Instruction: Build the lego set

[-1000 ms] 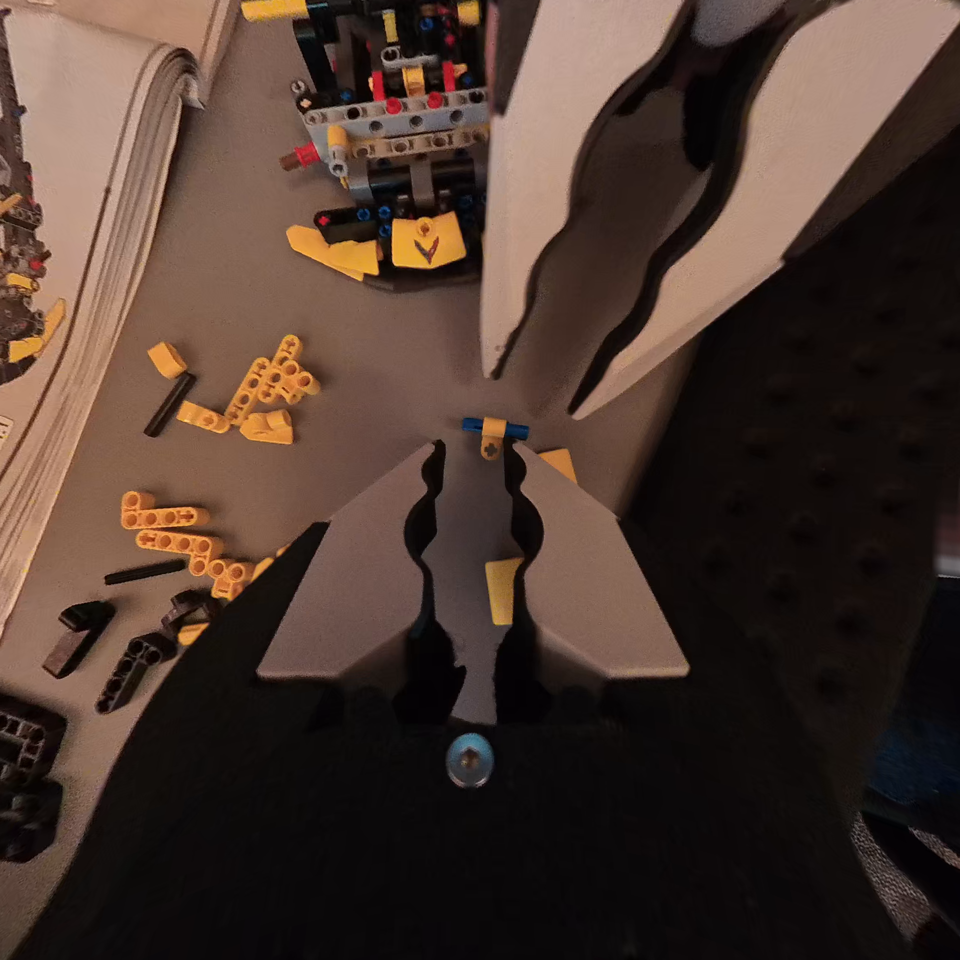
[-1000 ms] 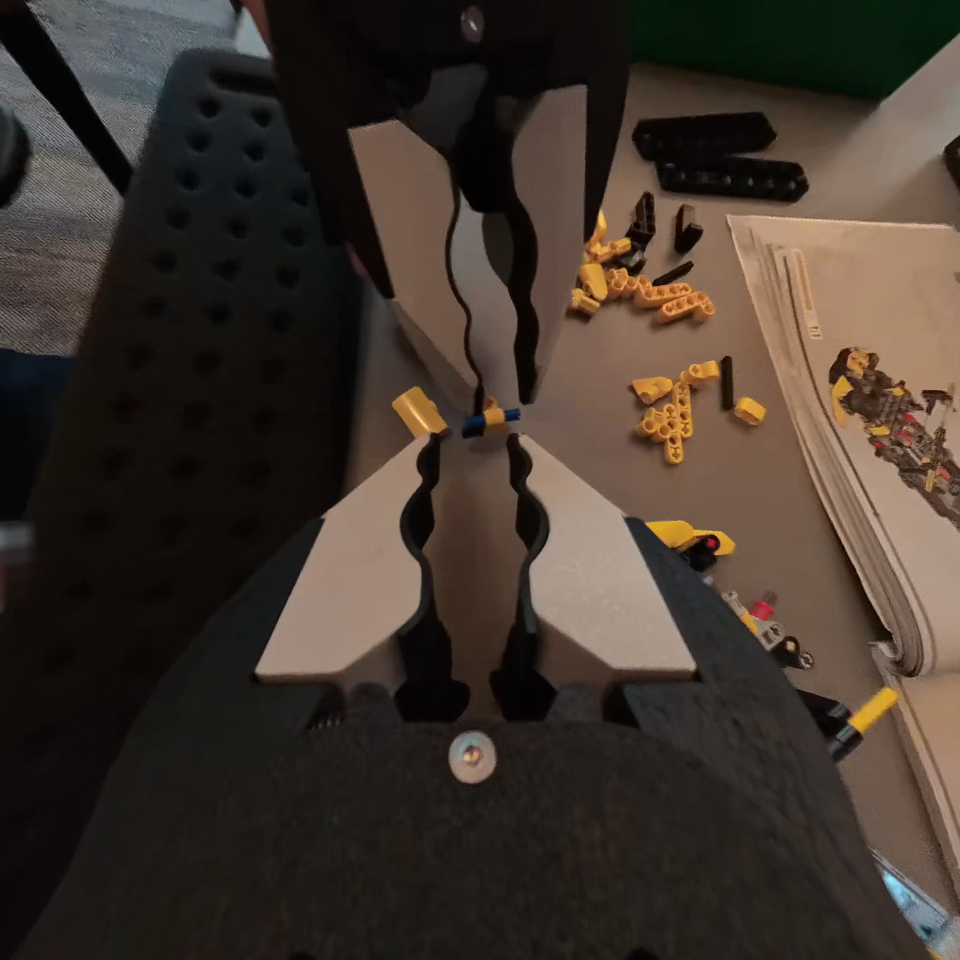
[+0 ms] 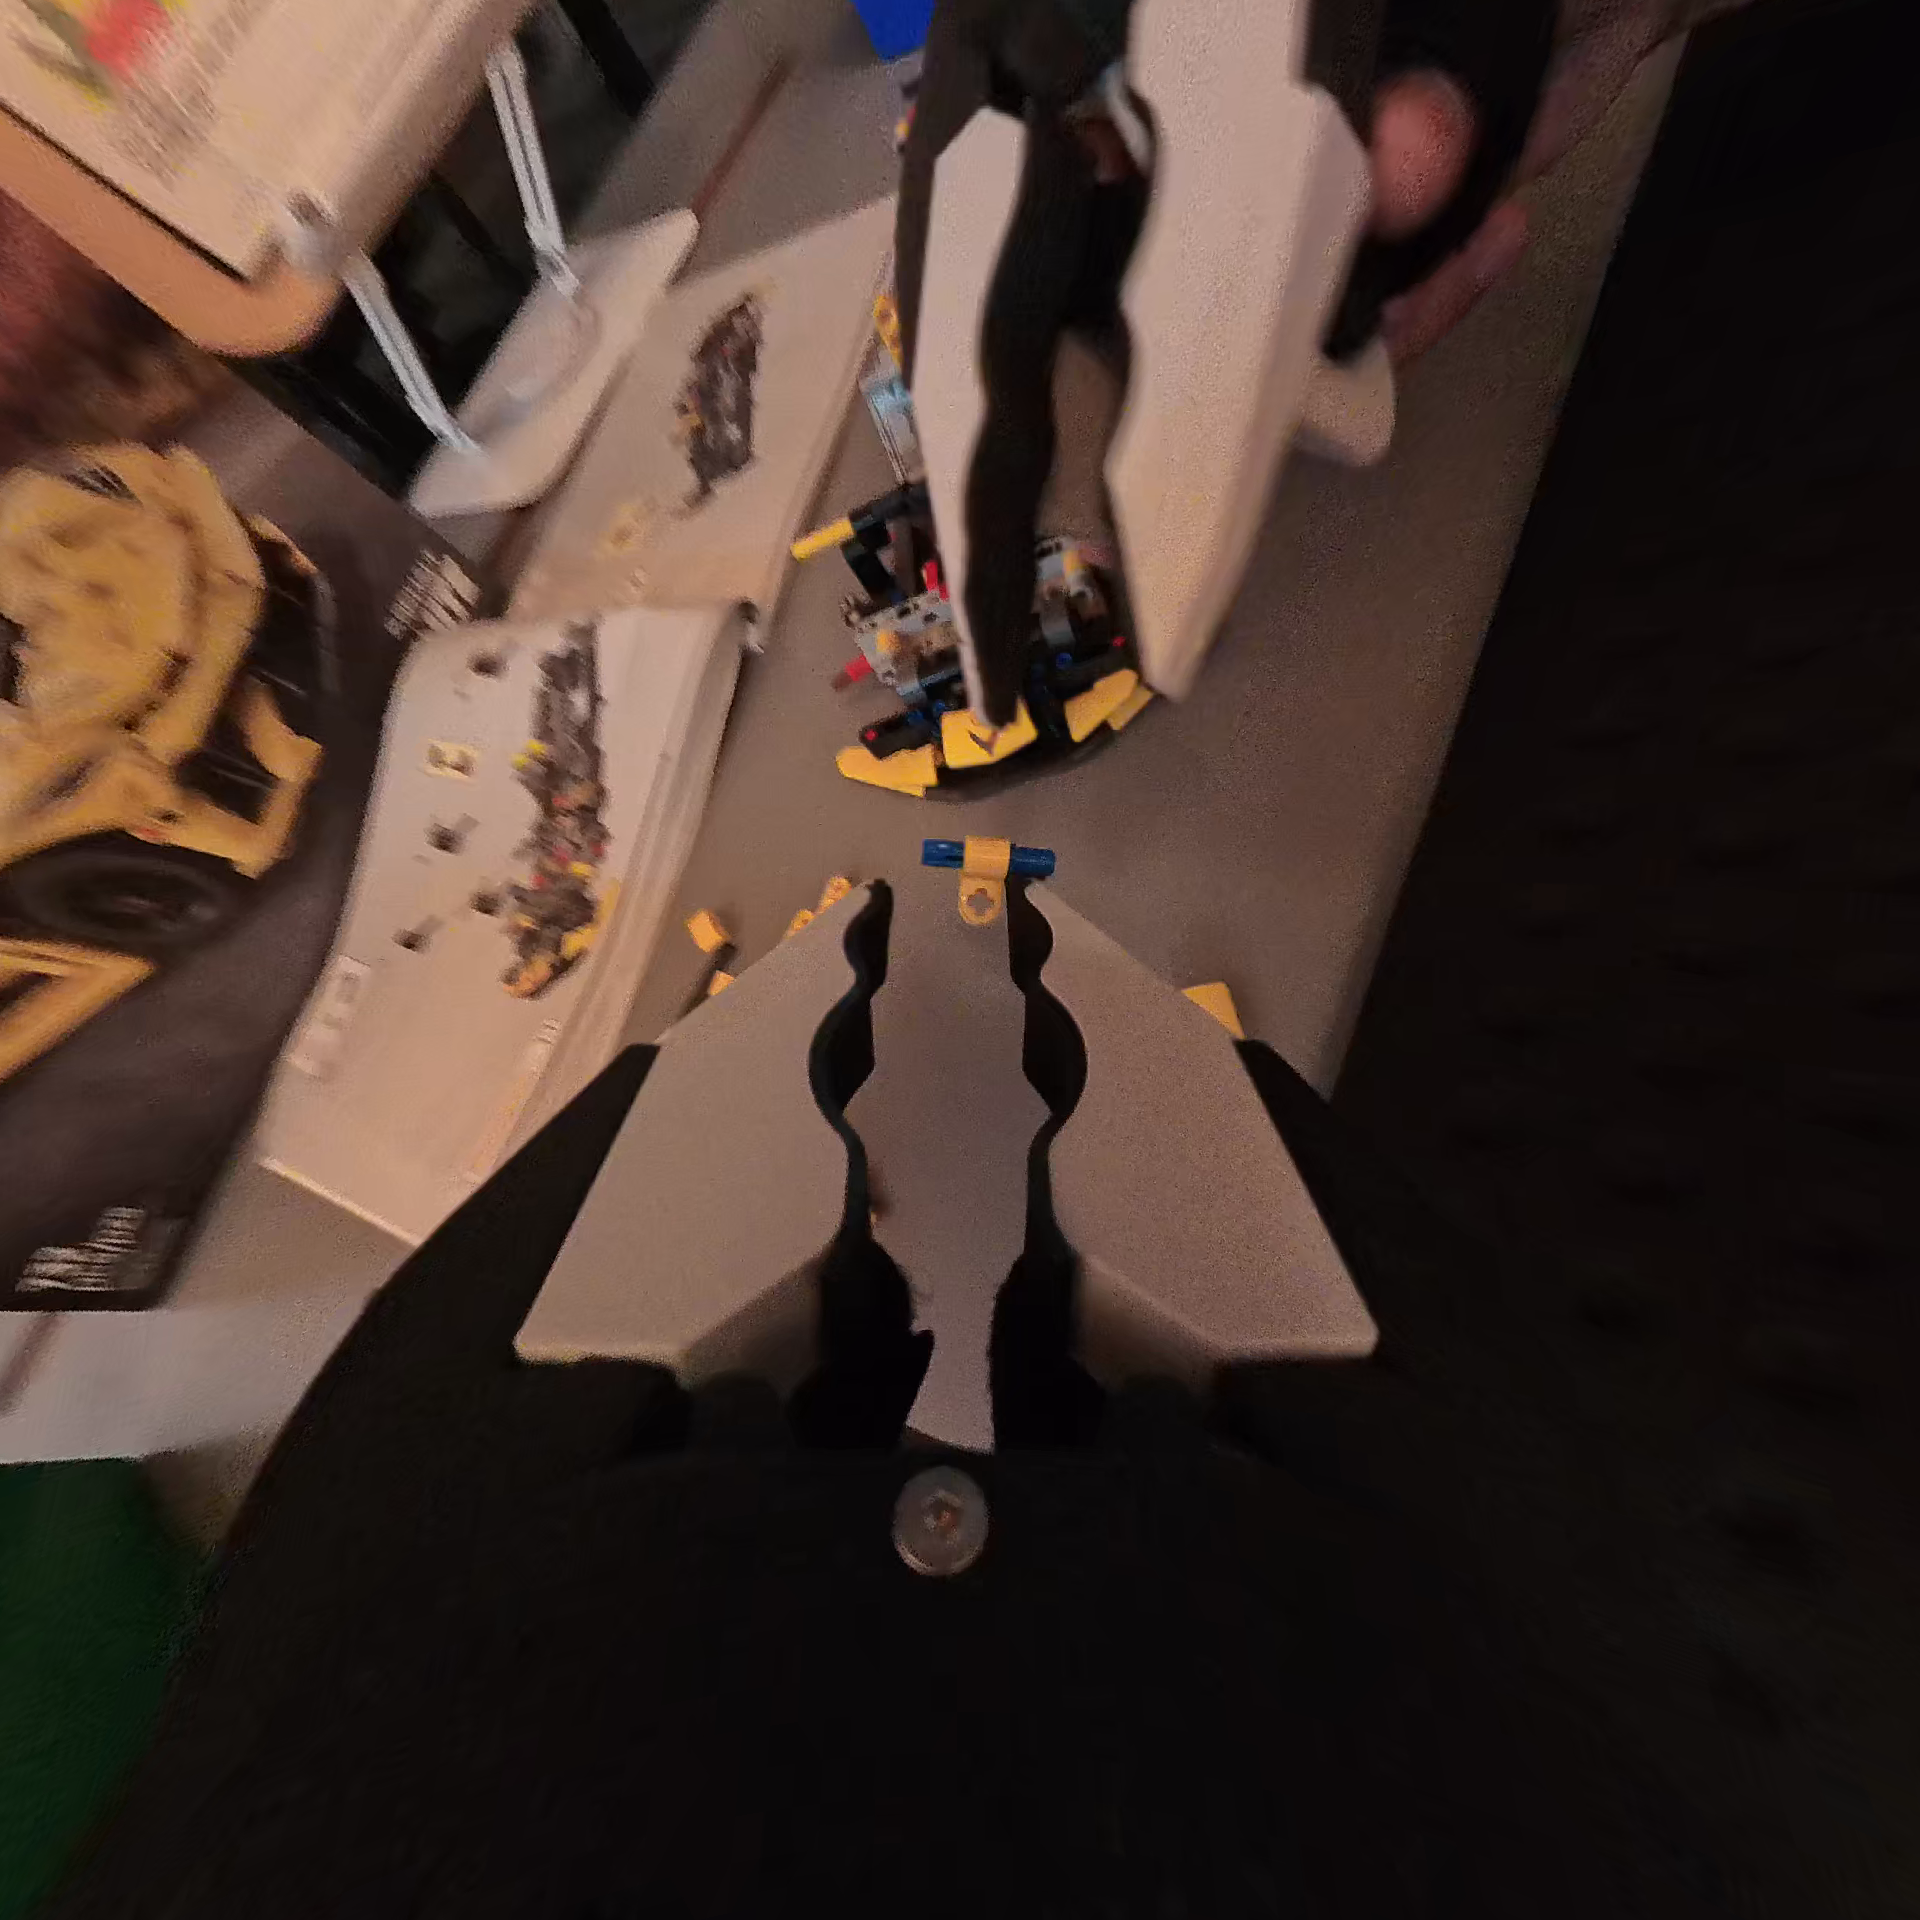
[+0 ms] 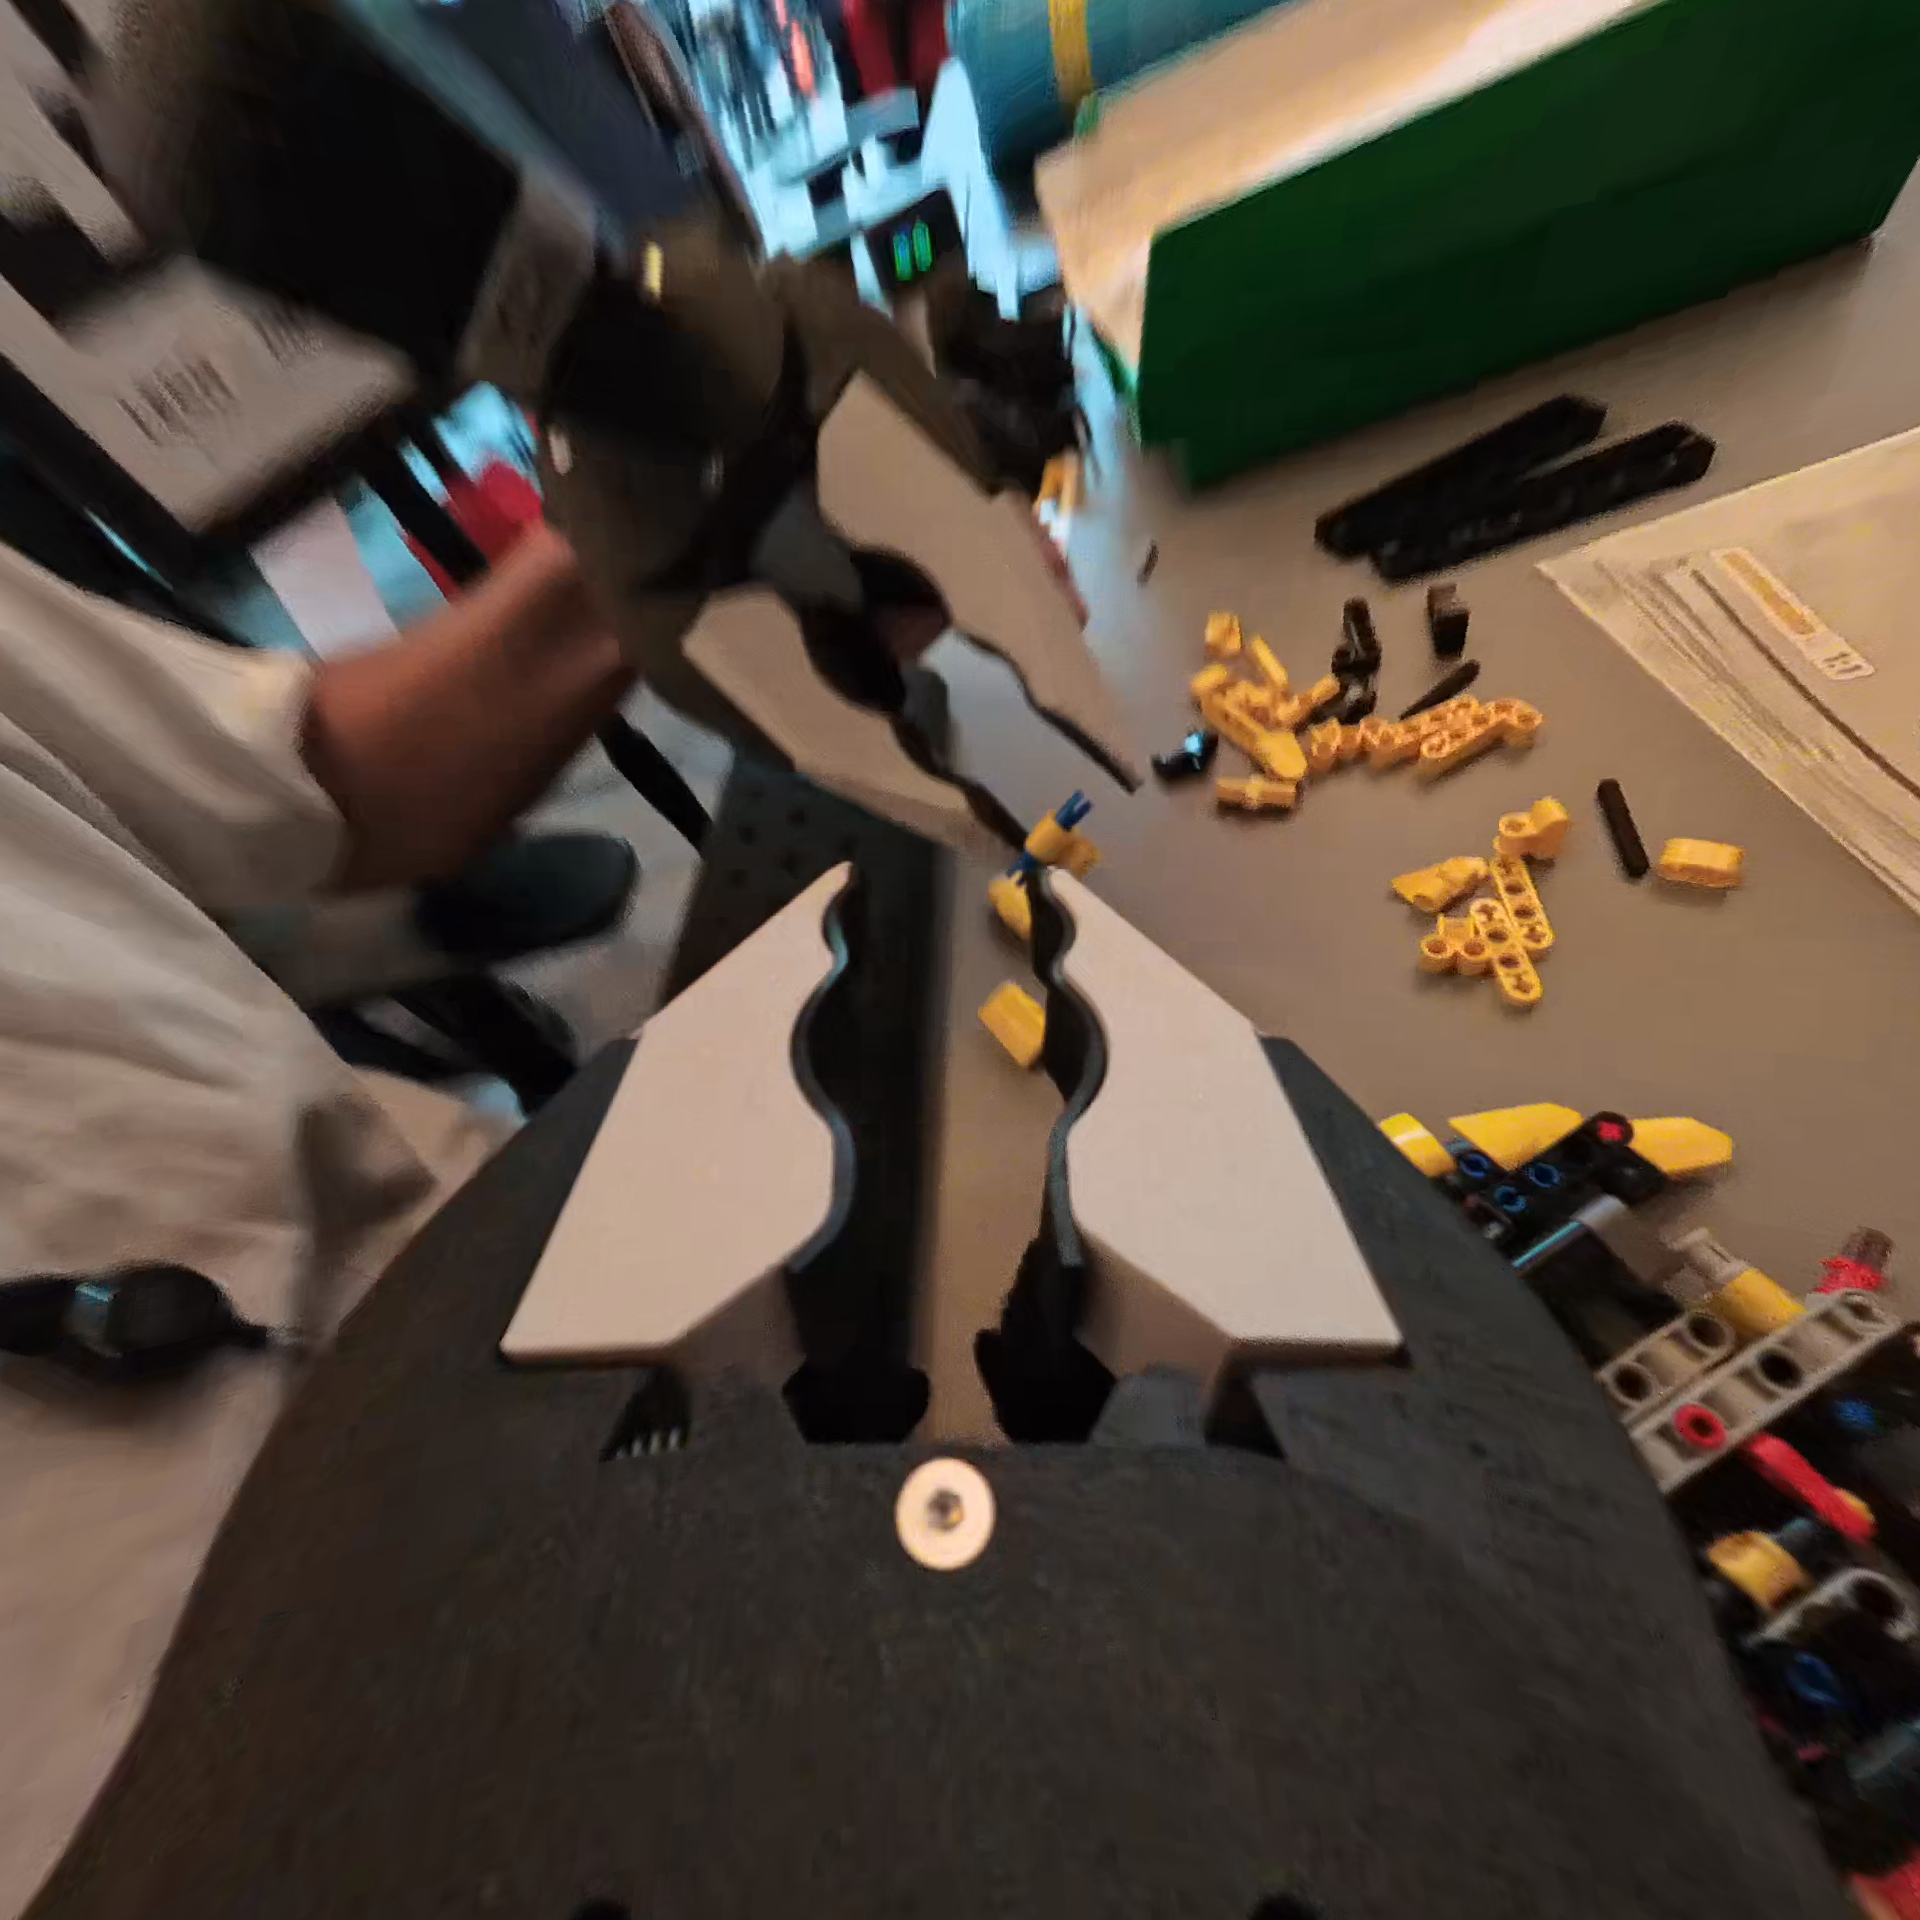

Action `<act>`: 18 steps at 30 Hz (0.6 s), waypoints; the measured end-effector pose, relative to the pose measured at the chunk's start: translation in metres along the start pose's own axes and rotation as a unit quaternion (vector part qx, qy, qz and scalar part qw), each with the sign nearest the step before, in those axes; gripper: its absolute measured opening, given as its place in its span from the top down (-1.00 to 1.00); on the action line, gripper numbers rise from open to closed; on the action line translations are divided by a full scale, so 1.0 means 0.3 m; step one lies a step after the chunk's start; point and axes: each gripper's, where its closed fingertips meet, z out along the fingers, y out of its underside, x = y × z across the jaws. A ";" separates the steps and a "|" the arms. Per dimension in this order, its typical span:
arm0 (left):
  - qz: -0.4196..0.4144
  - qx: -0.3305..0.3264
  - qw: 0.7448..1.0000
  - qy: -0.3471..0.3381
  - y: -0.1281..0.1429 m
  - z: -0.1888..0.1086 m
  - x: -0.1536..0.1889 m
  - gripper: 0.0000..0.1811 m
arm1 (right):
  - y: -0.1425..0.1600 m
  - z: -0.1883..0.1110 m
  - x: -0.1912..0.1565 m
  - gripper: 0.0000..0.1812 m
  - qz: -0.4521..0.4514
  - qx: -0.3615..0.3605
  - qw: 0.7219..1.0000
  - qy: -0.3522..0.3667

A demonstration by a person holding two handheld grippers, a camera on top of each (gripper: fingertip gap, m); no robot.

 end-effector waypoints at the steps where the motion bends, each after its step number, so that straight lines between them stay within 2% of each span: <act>1: 0.018 0.004 1.000 -0.013 -0.015 -0.009 -0.003 0.74 | -0.031 -0.017 -0.004 0.67 0.029 0.027 0.999 -0.011; 6: 0.052 0.030 0.997 -0.044 -0.085 -0.031 -0.013 0.74 | -0.037 -0.015 0.026 0.67 0.107 0.042 0.993 -0.024; 10: 0.067 0.050 0.995 -0.053 -0.127 -0.029 -0.008 0.74 | -0.054 -0.019 -0.007 0.71 0.165 0.072 0.979 -0.096; 18: 0.111 0.059 0.989 -0.072 -0.184 0.002 0.007 0.74 | -0.043 -0.076 0.003 0.84 0.188 0.099 0.971 -0.107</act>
